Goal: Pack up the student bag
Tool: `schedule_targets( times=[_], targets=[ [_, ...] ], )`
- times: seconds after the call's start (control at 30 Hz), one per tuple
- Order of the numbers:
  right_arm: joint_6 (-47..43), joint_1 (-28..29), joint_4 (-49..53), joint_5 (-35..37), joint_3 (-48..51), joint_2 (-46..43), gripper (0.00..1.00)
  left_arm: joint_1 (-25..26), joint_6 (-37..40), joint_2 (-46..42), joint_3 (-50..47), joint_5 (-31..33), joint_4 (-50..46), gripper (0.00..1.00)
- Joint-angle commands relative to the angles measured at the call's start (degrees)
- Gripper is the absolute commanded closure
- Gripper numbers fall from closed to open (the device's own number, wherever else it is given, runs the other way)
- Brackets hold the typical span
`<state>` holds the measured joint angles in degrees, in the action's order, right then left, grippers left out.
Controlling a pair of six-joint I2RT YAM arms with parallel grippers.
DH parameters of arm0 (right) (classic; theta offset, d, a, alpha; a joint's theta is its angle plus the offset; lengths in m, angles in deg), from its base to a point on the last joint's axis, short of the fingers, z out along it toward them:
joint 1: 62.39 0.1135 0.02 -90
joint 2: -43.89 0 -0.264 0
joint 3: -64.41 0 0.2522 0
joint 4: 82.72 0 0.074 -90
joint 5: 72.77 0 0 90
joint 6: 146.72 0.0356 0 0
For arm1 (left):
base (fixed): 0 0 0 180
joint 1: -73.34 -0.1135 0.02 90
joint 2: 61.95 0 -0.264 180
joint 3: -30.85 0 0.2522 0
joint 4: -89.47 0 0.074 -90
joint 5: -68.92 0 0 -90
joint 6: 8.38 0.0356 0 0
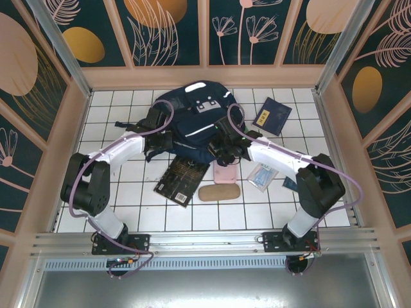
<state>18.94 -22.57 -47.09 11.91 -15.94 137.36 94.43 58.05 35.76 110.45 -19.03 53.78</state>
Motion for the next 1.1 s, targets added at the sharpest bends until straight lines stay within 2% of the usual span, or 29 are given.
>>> schedule_targets(
  times=[0.0, 0.23, 0.37, 0.57, 0.7, 0.97, 1.07],
  targets=[
    [-5.8, -2.3, 11.7, 7.0, -0.3, -5.7, 1.00, -3.5, -0.4, 4.6, 4.7, 11.9, -1.9, 1.00],
    [-7.9, -5.7, 10.9, 6.5, 5.2, -12.4, 1.00, -6.2, -1.8, 12.1, 12.8, 15.4, -2.5, 1.00],
    [-10.4, -6.5, 10.4, 6.5, 5.5, -12.7, 1.00, -6.5, -3.4, 11.2, 14.6, 19.1, -3.7, 1.00],
    [-15.2, -6.5, 9.7, 8.0, 0.5, -10.2, 1.00, -8.0, -4.5, 0.9, 11.4, 24.2, -4.4, 1.00],
    [-20.1, -6.5, 7.7, 6.5, -5.0, -6.4, 1.00, -8.7, -5.0, -8.1, 7.7, 27.9, -6.4, 1.00],
    [-31.9, -4.1, 7.0, -2.8, -24.6, 11.1, 1.00, -11.1, -7.6, -24.6, -3.3, 36.4, -11.8, 1.00],
    [-34.8, -3.0, 8.5, -5.2, -33.5, 18.4, 1.00, -11.4, -8.4, -29.1, -7.0, 37.4, -13.2, 1.00]
  ],
)
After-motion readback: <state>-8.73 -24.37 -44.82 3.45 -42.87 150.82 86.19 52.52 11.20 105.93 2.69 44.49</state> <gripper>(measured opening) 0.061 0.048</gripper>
